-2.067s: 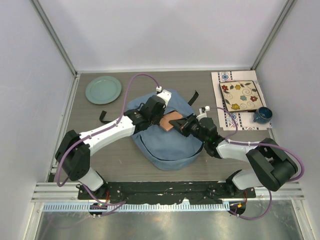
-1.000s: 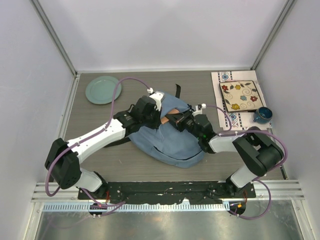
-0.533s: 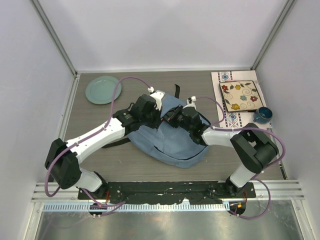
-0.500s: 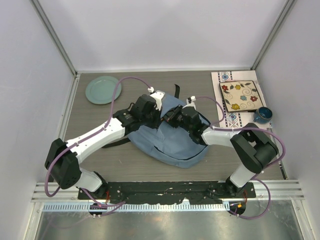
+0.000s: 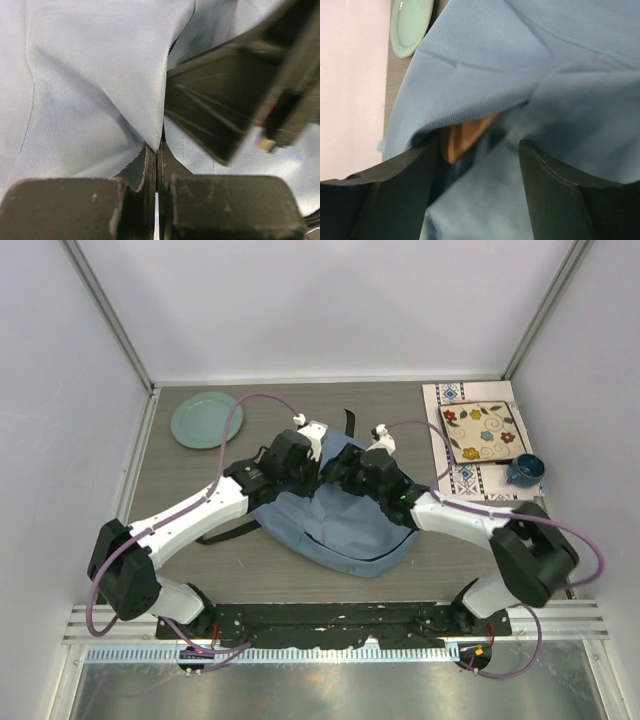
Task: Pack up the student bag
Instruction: Place the personal item in the student bag.
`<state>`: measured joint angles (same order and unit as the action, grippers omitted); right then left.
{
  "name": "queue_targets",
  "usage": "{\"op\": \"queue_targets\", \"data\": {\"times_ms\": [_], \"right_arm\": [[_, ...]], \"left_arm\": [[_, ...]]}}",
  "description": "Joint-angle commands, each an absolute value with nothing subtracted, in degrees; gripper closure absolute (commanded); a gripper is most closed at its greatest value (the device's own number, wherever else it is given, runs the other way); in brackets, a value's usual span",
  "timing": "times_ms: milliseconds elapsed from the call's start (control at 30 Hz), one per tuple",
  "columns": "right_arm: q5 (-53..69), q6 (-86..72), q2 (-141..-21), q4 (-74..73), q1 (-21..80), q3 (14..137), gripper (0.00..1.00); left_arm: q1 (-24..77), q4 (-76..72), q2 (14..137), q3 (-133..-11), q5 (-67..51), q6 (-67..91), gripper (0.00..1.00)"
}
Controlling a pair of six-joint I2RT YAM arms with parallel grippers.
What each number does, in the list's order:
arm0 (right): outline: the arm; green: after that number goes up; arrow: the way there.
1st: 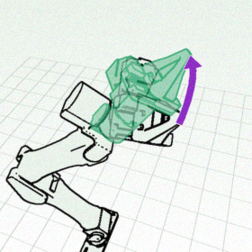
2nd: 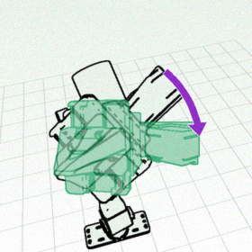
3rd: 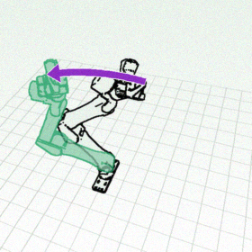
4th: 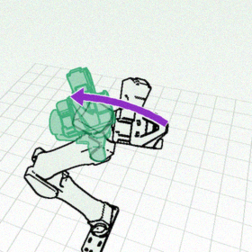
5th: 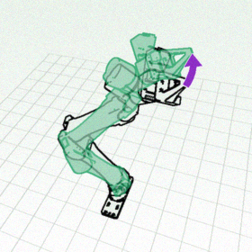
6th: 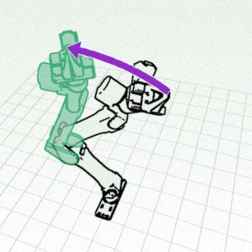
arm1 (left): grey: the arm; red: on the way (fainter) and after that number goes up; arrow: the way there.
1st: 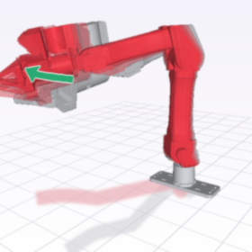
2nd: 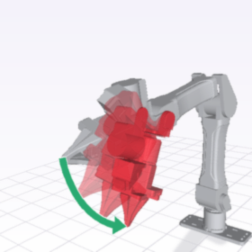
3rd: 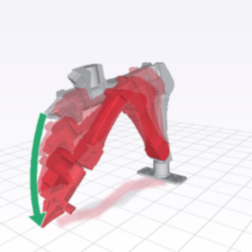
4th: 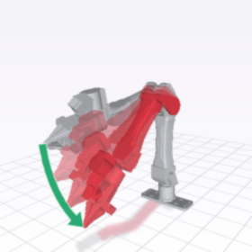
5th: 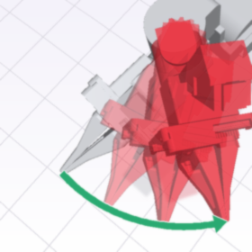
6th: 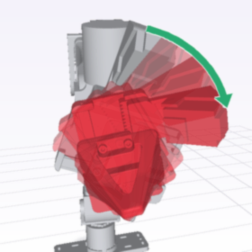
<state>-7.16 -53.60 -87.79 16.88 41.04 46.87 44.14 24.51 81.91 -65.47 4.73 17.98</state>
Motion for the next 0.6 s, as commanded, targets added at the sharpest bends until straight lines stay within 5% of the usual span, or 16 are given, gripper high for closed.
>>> {"op": "queue_targets", "data": {"times_ms": [0,267,400,467,567], "right_arm": [[-14.8,-45.6,-78.1,8.4,41.1,43.8,0.27],[-21.6,-44.2,-67.1,-2.4,37.8,41.3,0.27],[-18.2,-42.5,-64.4,-3.7,30.8,40.3,0.27],[-15.3,-40.8,-64.9,-3.5,26.0,40.3,0.27],[-11.3,-38.1,-68.9,-4.1,23.7,41.7,0.27]], "left_arm": [[43.2,23.8,78.7,-66.9,5.6,18.6,1.0],[39.5,25.7,78.0,-66.5,5.9,16.7,1.0],[32.6,30.4,79.0,-68.1,-6.3,14.2,1.0],[29.0,31.6,79.6,-69.3,-12.3,13.6,0.94],[25.8,31.2,80.6,-69.8,-22.2,15.6,0.66]]}}
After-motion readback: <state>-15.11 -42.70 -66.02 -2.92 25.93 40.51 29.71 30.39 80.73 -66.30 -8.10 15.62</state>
